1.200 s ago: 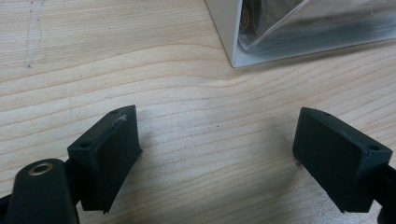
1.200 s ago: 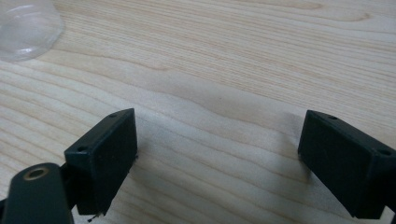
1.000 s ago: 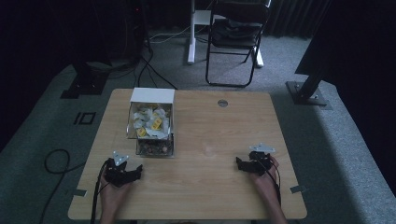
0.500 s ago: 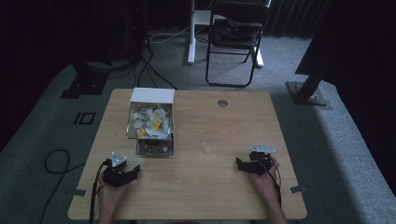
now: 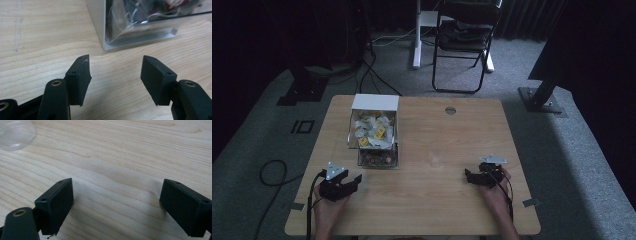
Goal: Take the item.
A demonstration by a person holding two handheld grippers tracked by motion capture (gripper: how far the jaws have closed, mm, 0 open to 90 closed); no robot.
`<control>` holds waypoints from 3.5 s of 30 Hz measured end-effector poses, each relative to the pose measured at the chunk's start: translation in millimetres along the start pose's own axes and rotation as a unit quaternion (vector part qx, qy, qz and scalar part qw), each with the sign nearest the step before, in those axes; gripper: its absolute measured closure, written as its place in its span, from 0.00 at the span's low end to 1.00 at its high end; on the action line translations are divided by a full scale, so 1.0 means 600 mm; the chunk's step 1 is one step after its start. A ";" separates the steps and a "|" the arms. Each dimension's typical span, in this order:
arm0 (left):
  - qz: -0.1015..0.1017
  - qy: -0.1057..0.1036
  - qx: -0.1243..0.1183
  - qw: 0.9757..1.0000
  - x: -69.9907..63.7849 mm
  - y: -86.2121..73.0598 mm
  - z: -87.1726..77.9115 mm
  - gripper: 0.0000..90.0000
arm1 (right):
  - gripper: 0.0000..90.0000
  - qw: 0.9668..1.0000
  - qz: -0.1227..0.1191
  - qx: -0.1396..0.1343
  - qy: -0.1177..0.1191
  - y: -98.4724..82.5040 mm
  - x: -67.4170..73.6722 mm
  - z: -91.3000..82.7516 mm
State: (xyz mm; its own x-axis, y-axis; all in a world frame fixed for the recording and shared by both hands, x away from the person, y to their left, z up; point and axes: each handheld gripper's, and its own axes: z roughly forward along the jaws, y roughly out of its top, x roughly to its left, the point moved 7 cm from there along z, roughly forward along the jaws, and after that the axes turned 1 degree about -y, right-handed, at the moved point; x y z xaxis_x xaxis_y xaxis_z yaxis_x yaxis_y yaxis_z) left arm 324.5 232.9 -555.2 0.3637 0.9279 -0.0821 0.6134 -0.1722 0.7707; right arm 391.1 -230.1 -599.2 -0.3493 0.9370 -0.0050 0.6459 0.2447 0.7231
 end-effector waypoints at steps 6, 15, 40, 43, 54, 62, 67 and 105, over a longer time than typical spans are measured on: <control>0.023 -0.005 -0.004 1.000 -0.011 0.012 -0.021 0.45 | 0.13 1.000 0.000 0.000 0.000 0.000 0.000 0.000; 0.049 -0.010 -0.018 0.999 -0.029 0.039 -0.040 0.44 | 0.13 1.000 0.000 0.000 0.000 0.000 0.000 0.000; 0.096 -0.032 -0.037 0.994 -0.084 0.080 -0.038 0.45 | 0.13 1.000 0.000 0.000 0.000 0.000 0.000 0.000; 0.101 -0.031 -0.036 0.994 -0.090 0.082 -0.034 0.45 | 0.13 1.000 0.000 0.000 0.000 0.000 0.000 0.000; 0.123 -0.044 -0.030 0.991 -0.118 0.085 -0.009 0.47 | 0.13 1.000 0.000 0.000 0.000 0.000 0.000 0.000; 0.129 -0.050 -0.027 0.990 -0.127 0.086 0.014 0.51 | 0.13 1.000 0.000 0.000 0.000 0.000 0.000 0.000; 0.136 -0.057 -0.027 0.989 -0.133 0.085 0.027 0.50 | 0.13 1.000 0.000 0.000 0.000 0.000 0.000 0.000; 0.124 -0.029 -0.018 0.992 -0.132 0.070 0.008 0.74 | 0.13 1.000 -0.001 0.000 0.000 0.000 0.000 0.000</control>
State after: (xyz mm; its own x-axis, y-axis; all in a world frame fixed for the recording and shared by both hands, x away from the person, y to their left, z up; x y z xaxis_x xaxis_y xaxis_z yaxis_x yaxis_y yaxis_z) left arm 324.8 150.8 -519.3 0.5415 0.8371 0.0775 0.4741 -0.3802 0.7942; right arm 391.0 -230.2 -599.2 -0.3498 0.9368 -0.0060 0.6457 0.2457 0.7229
